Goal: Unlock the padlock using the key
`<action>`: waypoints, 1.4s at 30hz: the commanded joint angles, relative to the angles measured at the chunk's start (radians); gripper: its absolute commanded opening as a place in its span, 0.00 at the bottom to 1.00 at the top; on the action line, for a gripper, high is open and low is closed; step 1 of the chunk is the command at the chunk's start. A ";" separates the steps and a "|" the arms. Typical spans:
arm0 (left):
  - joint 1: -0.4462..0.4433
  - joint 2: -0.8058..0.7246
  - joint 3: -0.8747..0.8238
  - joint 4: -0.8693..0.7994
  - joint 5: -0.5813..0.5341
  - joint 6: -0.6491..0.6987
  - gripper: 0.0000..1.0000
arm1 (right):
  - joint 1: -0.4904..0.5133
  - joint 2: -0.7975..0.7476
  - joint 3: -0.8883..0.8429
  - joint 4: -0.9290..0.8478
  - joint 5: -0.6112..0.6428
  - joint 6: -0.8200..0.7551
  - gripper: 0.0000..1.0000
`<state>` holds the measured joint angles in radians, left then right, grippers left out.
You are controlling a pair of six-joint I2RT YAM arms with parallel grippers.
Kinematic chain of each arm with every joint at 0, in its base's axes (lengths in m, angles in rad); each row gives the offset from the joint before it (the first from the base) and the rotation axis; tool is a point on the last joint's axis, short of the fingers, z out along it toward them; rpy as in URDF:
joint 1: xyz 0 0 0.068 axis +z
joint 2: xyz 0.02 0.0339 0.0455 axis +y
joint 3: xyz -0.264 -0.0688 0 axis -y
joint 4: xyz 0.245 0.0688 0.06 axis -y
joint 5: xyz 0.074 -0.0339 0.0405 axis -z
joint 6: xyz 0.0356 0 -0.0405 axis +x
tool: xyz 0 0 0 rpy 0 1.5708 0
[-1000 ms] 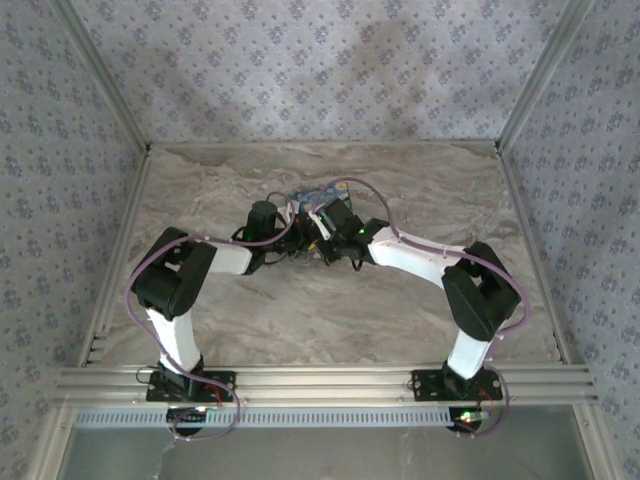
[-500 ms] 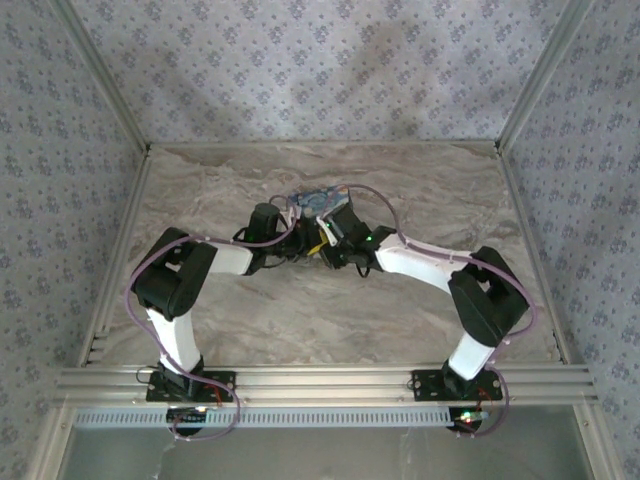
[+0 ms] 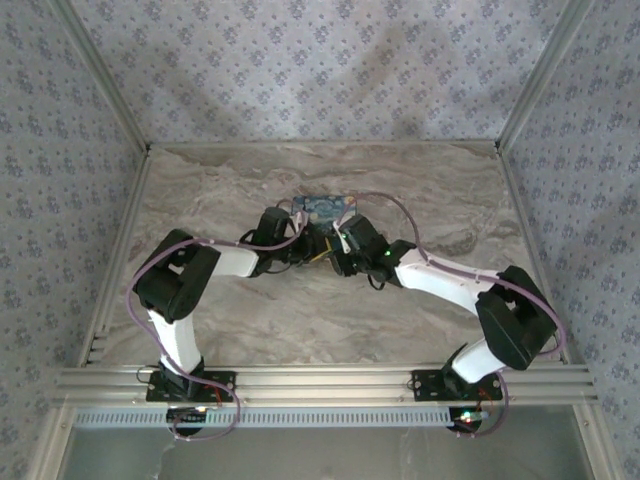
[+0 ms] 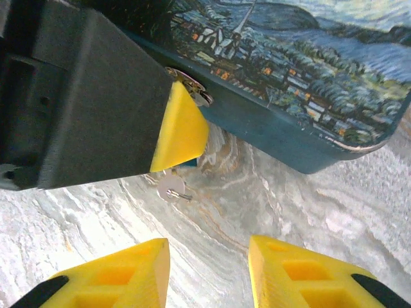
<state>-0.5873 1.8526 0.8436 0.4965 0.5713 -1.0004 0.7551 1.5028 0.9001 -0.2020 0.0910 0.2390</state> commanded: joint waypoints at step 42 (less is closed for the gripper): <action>0.163 -0.288 0.050 -0.397 -0.233 0.165 0.50 | 0.098 0.218 0.089 0.094 0.151 0.117 0.54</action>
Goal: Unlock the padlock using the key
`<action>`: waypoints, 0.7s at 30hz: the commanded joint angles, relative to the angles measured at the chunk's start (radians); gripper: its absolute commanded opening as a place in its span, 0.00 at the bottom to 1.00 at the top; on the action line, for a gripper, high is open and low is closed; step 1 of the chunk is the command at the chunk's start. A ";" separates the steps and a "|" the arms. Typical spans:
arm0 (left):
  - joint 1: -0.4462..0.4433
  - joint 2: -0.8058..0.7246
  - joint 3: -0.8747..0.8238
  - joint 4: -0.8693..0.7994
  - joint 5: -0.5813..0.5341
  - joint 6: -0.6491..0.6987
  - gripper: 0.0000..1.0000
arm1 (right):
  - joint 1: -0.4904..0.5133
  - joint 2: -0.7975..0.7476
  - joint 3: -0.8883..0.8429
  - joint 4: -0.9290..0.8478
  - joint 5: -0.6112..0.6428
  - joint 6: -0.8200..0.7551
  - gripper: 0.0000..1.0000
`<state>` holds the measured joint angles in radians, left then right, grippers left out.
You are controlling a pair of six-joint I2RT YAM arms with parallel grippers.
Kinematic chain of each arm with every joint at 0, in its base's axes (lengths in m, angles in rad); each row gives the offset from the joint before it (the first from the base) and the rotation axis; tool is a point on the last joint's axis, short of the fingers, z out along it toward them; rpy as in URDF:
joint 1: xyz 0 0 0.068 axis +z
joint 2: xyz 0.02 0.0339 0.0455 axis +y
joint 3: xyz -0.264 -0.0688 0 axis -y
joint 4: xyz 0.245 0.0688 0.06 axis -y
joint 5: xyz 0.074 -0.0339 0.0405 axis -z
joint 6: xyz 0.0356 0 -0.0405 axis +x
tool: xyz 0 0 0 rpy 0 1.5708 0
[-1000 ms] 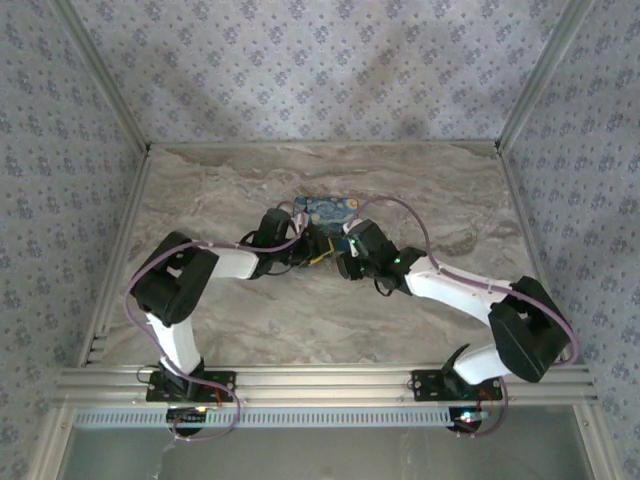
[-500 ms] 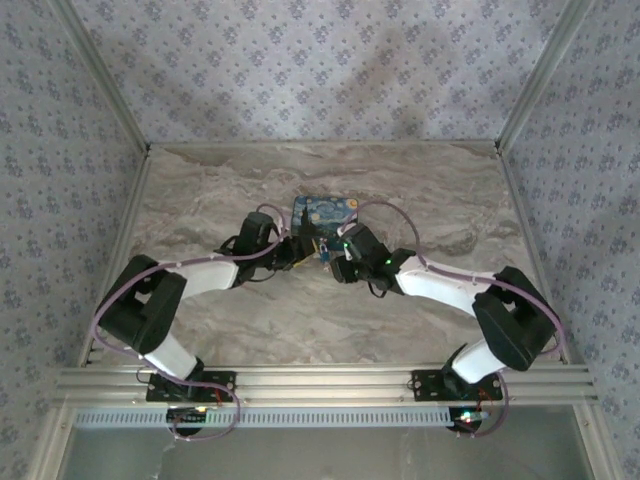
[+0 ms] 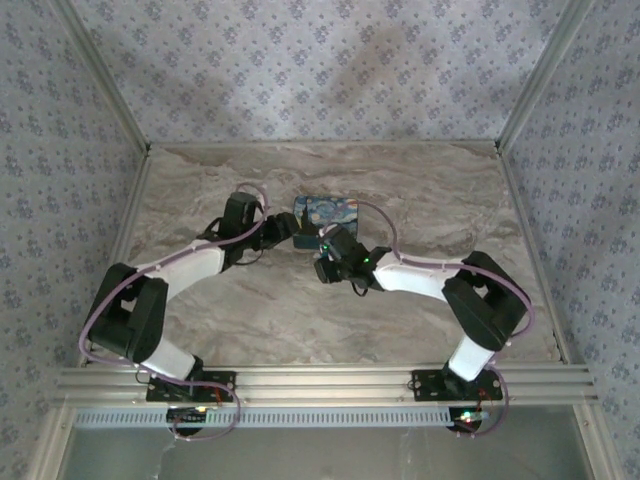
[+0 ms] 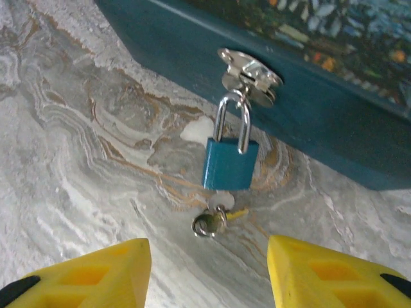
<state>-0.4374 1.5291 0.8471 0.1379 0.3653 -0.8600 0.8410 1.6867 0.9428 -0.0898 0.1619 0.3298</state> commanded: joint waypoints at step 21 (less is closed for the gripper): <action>0.042 0.167 0.130 -0.019 0.003 0.022 0.51 | 0.047 0.219 0.192 -0.135 0.191 0.098 0.51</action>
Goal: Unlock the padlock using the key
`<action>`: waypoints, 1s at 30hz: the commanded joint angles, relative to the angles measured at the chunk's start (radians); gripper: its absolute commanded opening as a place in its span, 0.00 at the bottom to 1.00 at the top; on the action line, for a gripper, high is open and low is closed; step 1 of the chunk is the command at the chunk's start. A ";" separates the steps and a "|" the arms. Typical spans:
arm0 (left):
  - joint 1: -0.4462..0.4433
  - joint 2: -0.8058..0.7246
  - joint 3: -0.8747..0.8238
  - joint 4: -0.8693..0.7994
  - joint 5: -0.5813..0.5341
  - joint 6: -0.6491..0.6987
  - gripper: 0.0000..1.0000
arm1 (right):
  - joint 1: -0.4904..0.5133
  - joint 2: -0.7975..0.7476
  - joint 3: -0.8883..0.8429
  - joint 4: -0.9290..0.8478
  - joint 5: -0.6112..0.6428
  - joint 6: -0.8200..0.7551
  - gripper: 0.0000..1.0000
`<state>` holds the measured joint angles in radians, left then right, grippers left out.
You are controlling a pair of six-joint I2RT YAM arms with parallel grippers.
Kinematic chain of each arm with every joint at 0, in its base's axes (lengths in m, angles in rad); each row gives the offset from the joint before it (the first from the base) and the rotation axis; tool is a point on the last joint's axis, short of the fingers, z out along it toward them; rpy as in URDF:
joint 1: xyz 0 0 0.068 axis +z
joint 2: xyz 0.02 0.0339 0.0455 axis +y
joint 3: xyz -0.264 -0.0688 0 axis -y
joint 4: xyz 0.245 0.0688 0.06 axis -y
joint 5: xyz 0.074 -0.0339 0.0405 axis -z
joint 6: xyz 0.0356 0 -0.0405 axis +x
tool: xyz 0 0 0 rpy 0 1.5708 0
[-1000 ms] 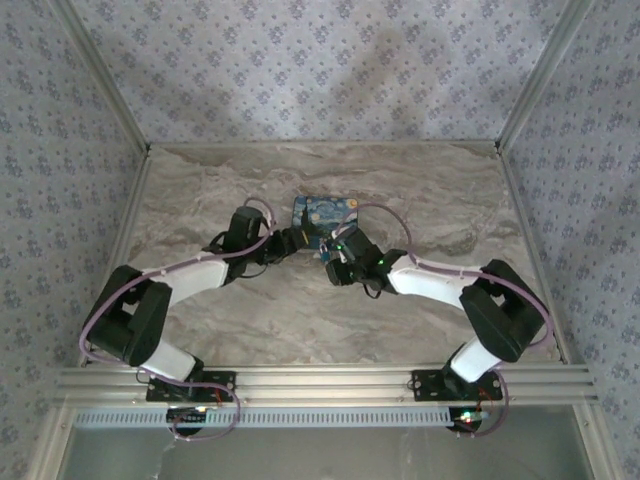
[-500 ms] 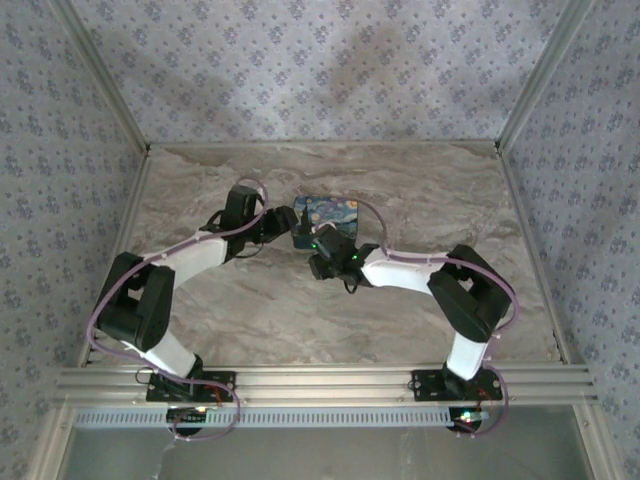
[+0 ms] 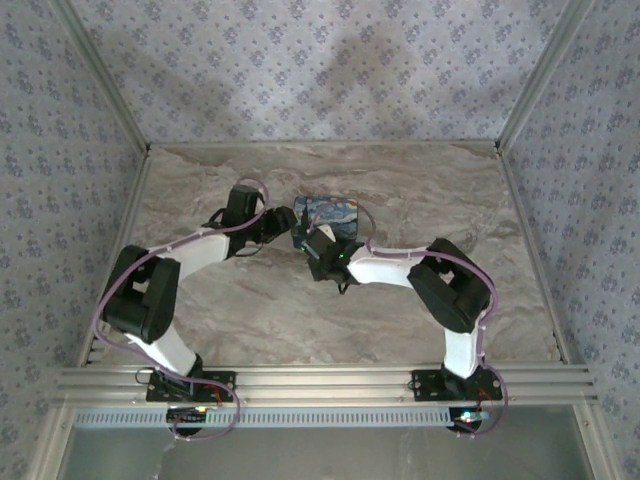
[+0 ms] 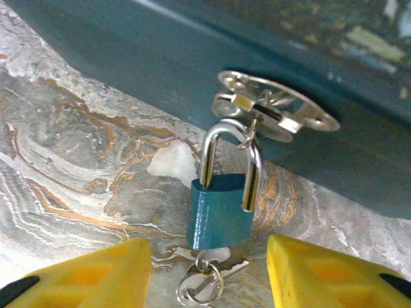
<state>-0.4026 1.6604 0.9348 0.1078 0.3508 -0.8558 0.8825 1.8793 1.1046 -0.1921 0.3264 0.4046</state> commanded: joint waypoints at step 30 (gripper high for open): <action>0.007 0.113 0.083 0.044 0.052 -0.015 0.51 | 0.001 0.004 -0.011 -0.047 0.004 -0.009 0.11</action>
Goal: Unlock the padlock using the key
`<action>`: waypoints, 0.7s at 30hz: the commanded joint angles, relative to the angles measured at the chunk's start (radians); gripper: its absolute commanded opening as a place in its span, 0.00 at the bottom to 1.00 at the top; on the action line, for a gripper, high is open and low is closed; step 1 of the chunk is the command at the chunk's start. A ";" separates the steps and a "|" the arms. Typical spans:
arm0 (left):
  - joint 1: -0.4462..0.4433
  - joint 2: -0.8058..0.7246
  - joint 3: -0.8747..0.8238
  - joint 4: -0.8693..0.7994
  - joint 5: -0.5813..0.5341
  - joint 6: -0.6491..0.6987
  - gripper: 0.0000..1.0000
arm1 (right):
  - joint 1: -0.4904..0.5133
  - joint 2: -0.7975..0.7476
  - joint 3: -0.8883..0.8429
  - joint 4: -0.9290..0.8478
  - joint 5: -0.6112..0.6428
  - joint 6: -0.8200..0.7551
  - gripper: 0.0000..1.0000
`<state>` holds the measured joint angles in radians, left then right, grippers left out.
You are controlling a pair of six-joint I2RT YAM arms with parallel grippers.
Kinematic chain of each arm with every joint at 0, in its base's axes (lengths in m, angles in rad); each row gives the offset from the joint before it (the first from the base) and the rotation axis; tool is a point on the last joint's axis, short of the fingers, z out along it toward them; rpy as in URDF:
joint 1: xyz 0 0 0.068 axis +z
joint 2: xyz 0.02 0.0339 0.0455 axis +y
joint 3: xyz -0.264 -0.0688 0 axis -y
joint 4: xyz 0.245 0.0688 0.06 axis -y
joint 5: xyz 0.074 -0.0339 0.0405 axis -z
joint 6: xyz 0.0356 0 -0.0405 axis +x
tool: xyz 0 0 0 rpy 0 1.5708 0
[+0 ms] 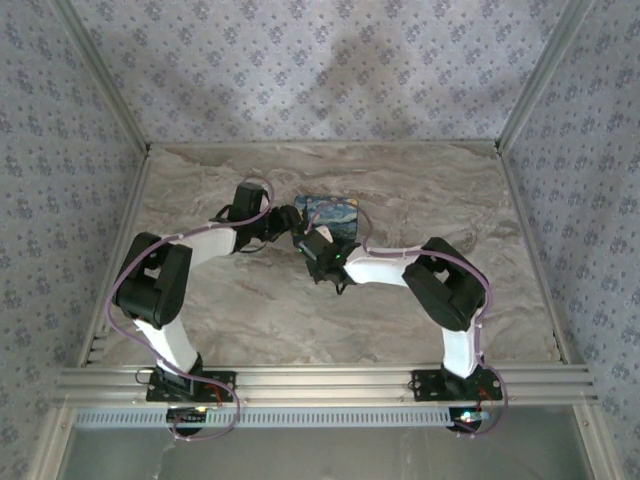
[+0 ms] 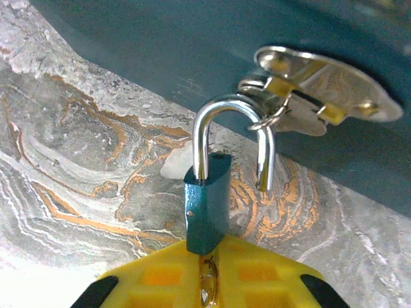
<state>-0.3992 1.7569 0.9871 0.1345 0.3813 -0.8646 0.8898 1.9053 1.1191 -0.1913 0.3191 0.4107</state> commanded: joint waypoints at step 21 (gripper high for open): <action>0.006 0.033 0.044 0.005 0.027 0.011 0.51 | -0.179 -0.186 -0.122 -0.005 -0.427 -0.375 0.00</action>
<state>-0.3992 1.7718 0.9985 0.1326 0.3820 -0.8639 0.7136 1.7557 0.9989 -0.1776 -0.0231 0.1123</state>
